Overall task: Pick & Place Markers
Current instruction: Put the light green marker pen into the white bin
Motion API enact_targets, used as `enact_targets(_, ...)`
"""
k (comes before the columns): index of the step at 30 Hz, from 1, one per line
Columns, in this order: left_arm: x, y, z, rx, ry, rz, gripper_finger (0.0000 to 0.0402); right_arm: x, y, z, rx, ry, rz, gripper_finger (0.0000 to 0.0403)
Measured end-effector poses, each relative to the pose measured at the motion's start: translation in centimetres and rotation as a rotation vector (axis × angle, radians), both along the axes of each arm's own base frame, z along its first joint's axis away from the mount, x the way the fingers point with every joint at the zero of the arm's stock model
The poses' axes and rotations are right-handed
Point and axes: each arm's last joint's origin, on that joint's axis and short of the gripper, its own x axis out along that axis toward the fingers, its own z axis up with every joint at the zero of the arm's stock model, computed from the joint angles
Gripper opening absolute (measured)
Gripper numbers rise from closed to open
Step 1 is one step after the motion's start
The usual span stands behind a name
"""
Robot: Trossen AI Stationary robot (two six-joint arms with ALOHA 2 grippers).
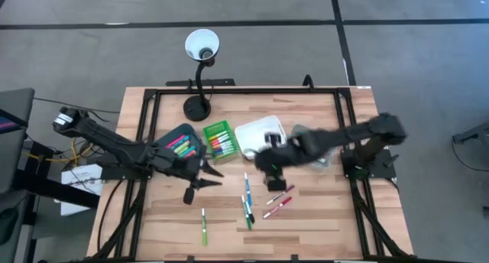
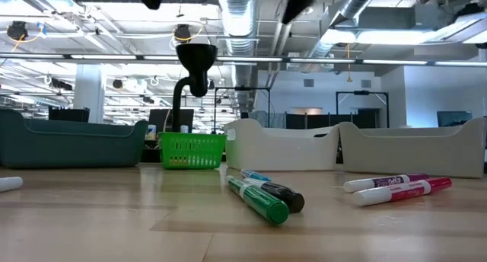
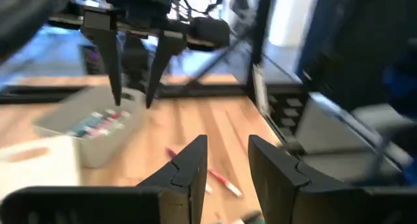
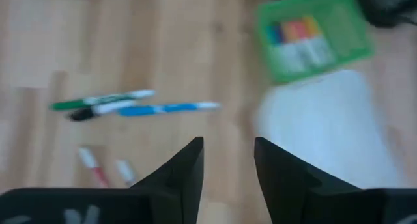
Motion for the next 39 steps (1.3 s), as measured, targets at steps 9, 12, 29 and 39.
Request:
enact_targets(9,3.7,-2.2,-5.6,0.088,0.121,-0.072,0.0108,-8.5,3.0,-10.8,0.181,-0.129,0.014,0.0123)
enact_targets(12,4.7,-3.0,-6.4,0.161,0.129,-0.103,0.0109,-9.8,3.3,-12.4,0.206,-0.18,0.045,0.0123)
enact_targets(29,0.4,-4.7,-6.1,-0.228,0.582,-0.191,0.0093,-8.8,3.2,-13.8,0.222,-0.249,0.087,0.0123)
enact_targets(39,-0.5,-6.1,-8.6,0.159,0.609,-0.257,0.0093,-8.1,1.9,-13.8,0.22,-0.264,0.034,0.0123)
